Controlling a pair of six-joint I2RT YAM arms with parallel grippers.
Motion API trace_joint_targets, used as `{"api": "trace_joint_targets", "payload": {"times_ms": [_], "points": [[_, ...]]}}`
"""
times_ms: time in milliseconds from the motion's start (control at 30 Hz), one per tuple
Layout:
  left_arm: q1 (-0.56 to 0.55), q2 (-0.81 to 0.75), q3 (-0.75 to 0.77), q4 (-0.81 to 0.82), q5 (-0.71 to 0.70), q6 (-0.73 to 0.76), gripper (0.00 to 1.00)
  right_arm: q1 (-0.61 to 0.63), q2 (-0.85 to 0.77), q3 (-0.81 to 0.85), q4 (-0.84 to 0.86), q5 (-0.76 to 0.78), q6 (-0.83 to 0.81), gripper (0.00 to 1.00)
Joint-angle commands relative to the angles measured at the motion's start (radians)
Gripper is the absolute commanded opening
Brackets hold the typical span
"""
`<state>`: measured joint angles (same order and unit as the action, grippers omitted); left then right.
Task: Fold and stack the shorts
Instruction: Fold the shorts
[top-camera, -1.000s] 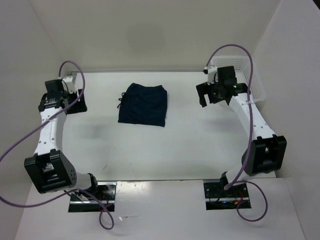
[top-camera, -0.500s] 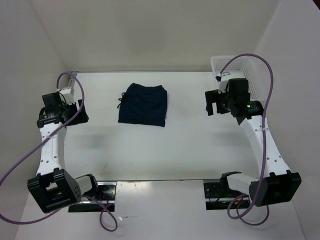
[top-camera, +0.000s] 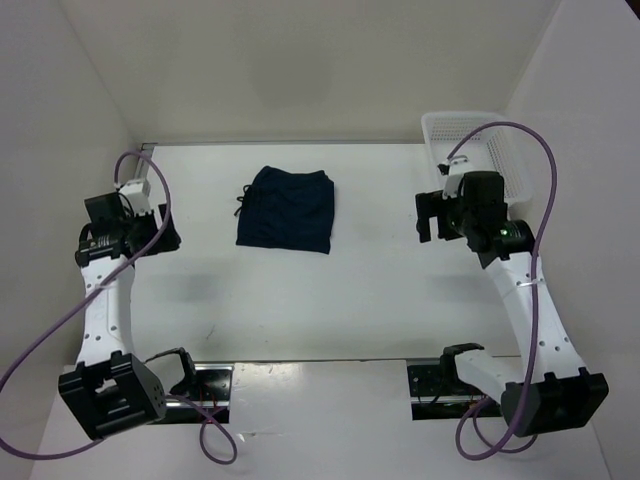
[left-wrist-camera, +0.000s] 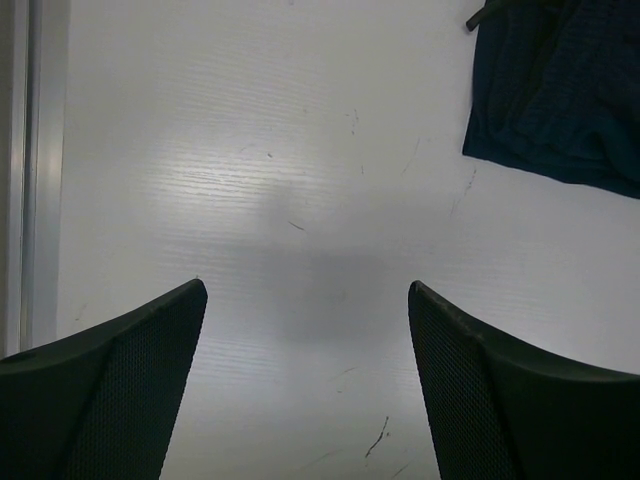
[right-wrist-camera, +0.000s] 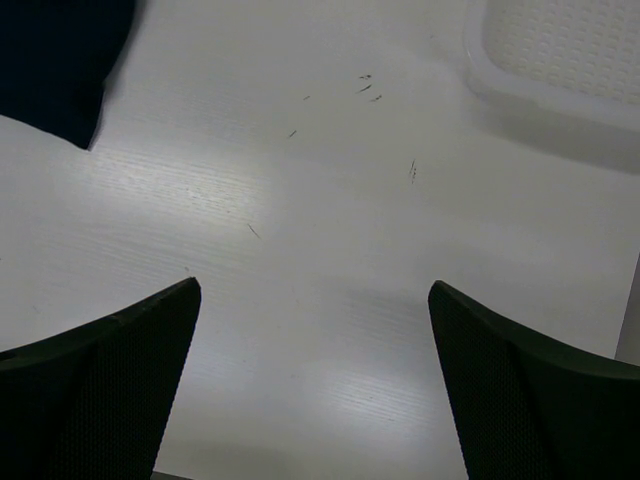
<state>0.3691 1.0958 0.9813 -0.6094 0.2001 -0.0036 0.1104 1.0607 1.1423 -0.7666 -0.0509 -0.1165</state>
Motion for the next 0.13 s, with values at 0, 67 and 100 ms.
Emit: {"api": "trace_joint_targets", "payload": {"times_ms": [0,67,100], "points": [[0.005,-0.042,-0.015,0.019,0.041,0.004,0.89,-0.008,-0.033,-0.016,0.003,0.014,0.021,0.99],[0.005,-0.042,-0.015,0.019,0.041,0.004,0.89,-0.008,-0.042,-0.016,0.003,0.014,0.021,0.99],[0.005,-0.053,-0.015,0.019,0.041,0.004,0.89,-0.008,-0.042,-0.016,0.003,0.023,0.021,0.99]]}}
